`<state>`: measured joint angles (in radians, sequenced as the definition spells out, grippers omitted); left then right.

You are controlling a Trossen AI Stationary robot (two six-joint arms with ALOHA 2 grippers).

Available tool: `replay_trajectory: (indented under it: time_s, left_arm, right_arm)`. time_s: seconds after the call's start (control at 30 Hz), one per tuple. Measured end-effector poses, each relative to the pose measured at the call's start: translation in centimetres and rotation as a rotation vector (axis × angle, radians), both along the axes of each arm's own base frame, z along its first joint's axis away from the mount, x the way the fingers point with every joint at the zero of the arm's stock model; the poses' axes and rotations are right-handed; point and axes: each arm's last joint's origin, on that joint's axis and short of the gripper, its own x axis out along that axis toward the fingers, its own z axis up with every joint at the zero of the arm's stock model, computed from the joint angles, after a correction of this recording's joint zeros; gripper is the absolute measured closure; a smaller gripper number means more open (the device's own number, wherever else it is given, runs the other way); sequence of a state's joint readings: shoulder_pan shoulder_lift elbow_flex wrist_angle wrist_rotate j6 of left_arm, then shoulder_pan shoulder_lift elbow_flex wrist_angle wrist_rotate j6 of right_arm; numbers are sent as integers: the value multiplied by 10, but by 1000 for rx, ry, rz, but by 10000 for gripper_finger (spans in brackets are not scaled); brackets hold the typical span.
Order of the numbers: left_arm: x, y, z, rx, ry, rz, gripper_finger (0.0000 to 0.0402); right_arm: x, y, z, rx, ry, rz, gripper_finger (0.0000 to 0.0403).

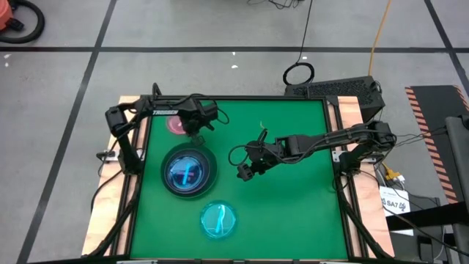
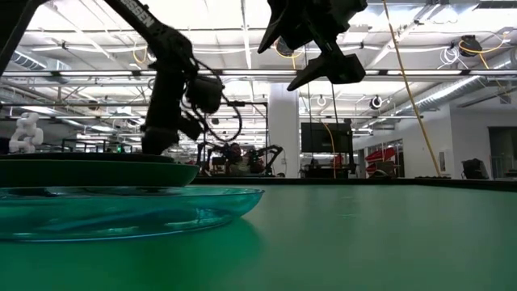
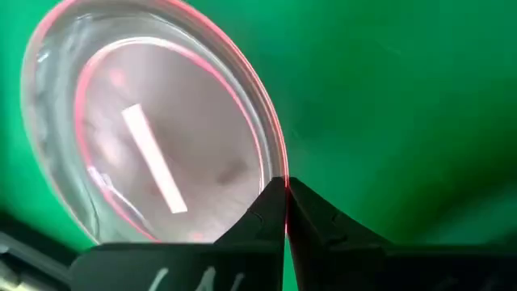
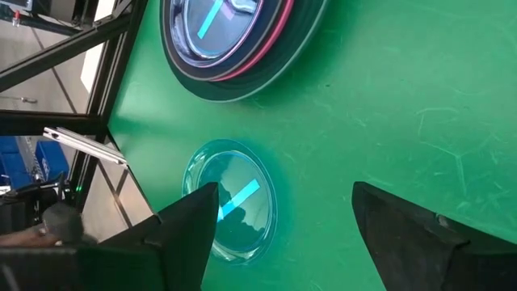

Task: Stack plastic plates
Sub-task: Stack the transparent pink plate on top of the transparent blue plate

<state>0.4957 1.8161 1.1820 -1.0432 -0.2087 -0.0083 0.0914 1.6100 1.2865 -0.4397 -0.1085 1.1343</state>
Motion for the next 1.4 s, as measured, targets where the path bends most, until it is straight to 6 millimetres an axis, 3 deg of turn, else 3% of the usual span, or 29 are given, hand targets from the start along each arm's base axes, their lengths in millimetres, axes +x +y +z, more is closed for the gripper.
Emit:
replay_trajectory:
  time_s: [0.3, 0.47, 0.67, 1.0, 1.2, 1.4]
  left_arm:
    - [6, -40, 71, 51, -75, -111, 396]
    - [-10, -77, 107, 80, -121, -122, 396]
    - [-24, -129, 134, 111, -257, -97, 396]
    - [-25, -212, 129, 114, -327, -123, 396]
    - [-20, -245, 114, 142, -326, -145, 396]
    - [-9, -268, 84, 216, -246, -179, 396]
  right_arm:
    - [0, 0, 0, -16, 1, 13, 124]
    - [0, 0, 0, -24, 1, 19, 124]
    - [-1, -1, -1, -52, 3, 12, 124]
    - [-1, 2, -1, -49, 5, 31, 124]
    - [-2, 14, 0, -11, -1, 92, 124]
    - [-6, 36, 0, -7, -6, 153, 124]
